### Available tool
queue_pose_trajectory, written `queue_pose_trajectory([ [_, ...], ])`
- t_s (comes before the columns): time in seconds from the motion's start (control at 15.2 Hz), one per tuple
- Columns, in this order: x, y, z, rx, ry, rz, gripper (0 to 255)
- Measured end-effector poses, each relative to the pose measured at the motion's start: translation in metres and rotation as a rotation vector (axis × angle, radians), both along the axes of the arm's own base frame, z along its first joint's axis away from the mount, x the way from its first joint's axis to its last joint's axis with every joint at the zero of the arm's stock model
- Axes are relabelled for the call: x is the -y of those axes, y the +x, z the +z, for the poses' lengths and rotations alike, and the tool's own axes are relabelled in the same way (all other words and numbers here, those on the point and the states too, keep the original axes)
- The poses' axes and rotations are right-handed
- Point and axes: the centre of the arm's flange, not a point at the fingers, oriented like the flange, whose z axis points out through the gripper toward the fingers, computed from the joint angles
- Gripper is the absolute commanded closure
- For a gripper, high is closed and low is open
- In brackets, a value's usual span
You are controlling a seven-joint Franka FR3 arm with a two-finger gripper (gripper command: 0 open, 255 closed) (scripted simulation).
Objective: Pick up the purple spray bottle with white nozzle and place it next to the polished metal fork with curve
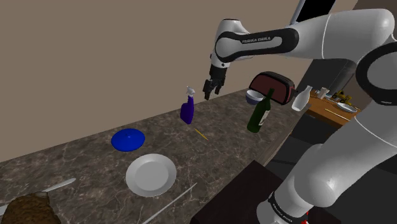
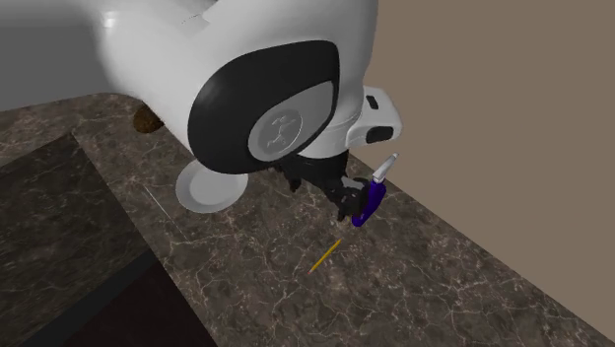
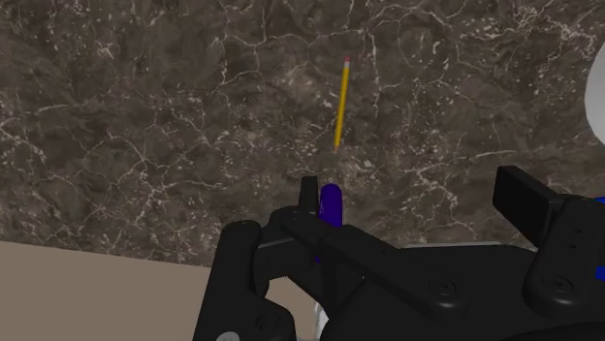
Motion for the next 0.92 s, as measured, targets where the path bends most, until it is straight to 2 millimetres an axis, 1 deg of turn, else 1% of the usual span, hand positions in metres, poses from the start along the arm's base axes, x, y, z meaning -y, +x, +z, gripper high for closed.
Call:
queue_pose_trajectory([
  [0.2,0.011,0.037,-0.005,0.01,0.009,-0.012,0],
  [0.26,0.014,0.052,-0.007,0.014,0.013,-0.015,0],
  [0.4,0.023,0.073,-0.015,0.019,0.019,-0.022,0],
  [0.59,0.031,0.111,-0.027,0.029,0.029,-0.034,0],
  [0.73,0.04,0.133,-0.026,0.035,0.035,-0.041,0],
  [0.79,0.04,0.144,-0.03,0.038,0.038,-0.044,0],
  [0.92,0.043,0.15,-0.039,0.039,0.039,-0.045,0],
])
